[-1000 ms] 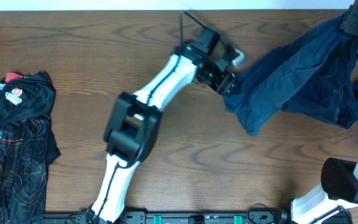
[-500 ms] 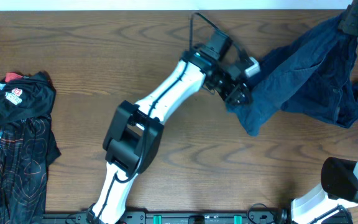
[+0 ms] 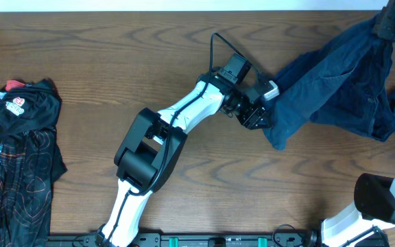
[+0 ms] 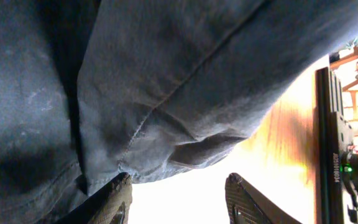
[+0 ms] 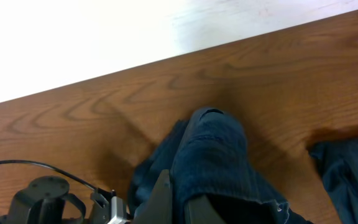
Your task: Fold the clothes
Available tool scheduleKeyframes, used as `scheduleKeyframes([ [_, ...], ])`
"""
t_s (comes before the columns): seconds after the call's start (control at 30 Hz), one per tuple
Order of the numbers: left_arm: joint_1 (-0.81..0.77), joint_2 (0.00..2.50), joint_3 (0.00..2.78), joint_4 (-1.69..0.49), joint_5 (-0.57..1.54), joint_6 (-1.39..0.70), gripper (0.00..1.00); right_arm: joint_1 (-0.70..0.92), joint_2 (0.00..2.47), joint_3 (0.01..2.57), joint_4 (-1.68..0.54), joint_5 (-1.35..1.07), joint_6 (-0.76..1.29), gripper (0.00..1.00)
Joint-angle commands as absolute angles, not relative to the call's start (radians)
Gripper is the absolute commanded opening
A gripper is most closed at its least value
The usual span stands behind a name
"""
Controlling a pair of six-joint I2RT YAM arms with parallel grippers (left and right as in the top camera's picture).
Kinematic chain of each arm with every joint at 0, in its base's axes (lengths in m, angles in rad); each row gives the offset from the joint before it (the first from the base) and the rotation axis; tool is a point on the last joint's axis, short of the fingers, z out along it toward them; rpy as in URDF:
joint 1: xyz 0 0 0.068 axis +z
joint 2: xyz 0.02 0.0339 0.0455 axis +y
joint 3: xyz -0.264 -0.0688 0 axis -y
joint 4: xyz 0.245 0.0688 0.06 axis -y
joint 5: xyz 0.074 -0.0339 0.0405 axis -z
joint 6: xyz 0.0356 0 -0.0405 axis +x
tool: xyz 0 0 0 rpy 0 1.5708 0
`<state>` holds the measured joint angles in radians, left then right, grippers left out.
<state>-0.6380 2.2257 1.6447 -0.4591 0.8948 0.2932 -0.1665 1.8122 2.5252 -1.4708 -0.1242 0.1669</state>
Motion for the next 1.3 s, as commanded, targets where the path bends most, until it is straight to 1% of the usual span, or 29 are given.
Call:
scheduleKeyframes([
  [0.0, -0.639, 2.235, 1.644, -0.427, 0.909, 0.302, 0.51, -0.176, 1.815, 2.538, -1.478, -0.14, 0.151, 0.01],
  [0.17, -0.639, 2.251, 1.644, -0.352, 0.908, 0.285, 0.51, -0.176, 1.814, 2.538, -1.5, -0.14, 0.152, 0.01],
  [0.33, -0.639, 2.305, 1.644, -0.278, 0.909, 0.202, 0.51, -0.176, 1.813, 2.539, -1.513, -0.14, 0.152, 0.01],
  [0.57, -0.643, 2.364, 1.644, -0.31, 0.913, 0.177, 0.51, -0.176, 1.813, 2.539, -1.512, -0.141, 0.152, 0.01],
  [0.87, -0.661, 2.418, 1.644, -0.287, 0.907, 0.145, 0.52, -0.176, 1.813, 2.539, -1.518, -0.176, 0.143, 0.01],
  [0.9, -0.666, 2.42, 1.644, -0.284, 0.891, 0.126, 0.57, -0.176, 1.813, 2.538, -1.52, -0.178, 0.141, 0.01],
  [0.97, -0.677, 2.422, 1.644, -0.282, 0.846, 0.089, 0.6, -0.176, 1.813, 2.539, -1.524, -0.189, 0.14, 0.01],
  [1.13, -0.706, 2.423, 1.644, -0.294, 0.719, 0.038, 0.59, -0.176, 1.813, 2.539, -1.526, -0.192, 0.14, 0.01],
  [1.23, -0.713, 2.423, 1.644, -0.301, 0.696, 0.032, 0.59, -0.176, 1.813, 2.539, -1.526, -0.192, 0.14, 0.01],
  [1.27, -0.714, 2.423, 1.644, -0.304, 0.689, 0.028, 0.55, -0.176, 1.813, 2.539, -1.526, -0.193, 0.14, 0.01],
])
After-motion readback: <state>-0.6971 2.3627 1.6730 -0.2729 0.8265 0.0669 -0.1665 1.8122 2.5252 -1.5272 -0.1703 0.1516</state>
